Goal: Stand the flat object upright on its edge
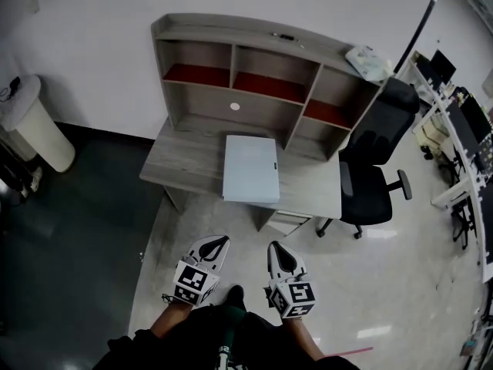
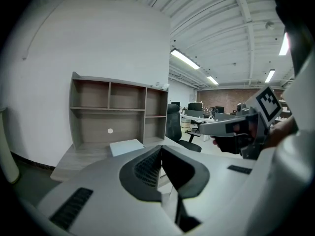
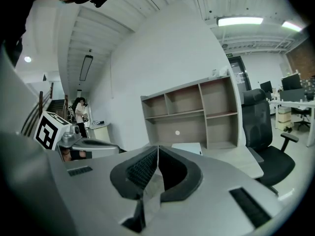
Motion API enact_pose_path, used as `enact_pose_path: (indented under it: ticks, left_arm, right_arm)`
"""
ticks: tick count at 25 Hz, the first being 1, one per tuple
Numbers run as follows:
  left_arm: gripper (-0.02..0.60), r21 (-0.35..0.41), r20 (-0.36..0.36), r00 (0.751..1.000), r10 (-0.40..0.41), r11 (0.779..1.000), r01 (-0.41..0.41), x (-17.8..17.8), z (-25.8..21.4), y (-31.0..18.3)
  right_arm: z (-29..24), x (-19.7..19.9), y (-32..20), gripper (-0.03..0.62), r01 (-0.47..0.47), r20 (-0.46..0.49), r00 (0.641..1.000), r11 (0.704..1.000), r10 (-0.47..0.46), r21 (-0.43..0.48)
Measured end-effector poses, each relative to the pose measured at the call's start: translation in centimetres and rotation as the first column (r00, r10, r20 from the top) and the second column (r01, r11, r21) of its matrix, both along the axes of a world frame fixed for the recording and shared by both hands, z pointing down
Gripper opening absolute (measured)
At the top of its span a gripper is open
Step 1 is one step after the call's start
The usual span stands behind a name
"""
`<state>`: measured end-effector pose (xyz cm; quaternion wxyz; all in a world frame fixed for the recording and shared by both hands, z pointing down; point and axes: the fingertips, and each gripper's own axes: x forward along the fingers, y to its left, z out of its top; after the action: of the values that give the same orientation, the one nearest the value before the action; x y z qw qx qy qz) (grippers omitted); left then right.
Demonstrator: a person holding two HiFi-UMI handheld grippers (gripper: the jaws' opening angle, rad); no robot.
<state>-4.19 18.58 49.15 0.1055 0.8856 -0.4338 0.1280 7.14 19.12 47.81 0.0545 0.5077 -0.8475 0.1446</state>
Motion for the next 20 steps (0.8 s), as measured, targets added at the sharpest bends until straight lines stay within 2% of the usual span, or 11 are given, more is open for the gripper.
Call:
enact_pose_path:
  ticks: [6, 12, 20]
  left_arm:
    - [0.011, -0.001, 0.027, 0.999, -0.025, 1.0, 0.025, 1.3, 0.3, -3.8]
    - [0.011, -0.007, 0.037, 0.998, -0.06, 0.998, 0.06, 1.0, 0.4, -7.2]
    - [0.011, 0.007, -0.017, 0.997, -0.081, 0.997, 0.081, -0.2, 0.0, -14.5]
  right_arm:
    - [0.6, 1.3, -4.2, 0.035, 0.036, 0.008, 0.999, 0.999, -0.036, -0.014]
    - [1.3, 1.3, -7.8, 0.034, 0.059, 0.016, 0.998, 0.998, -0.059, -0.033]
    - [1.9, 0.5, -14.4, 0.035, 0.058, -0.002, 0.998, 0.998, -0.058, -0.032]
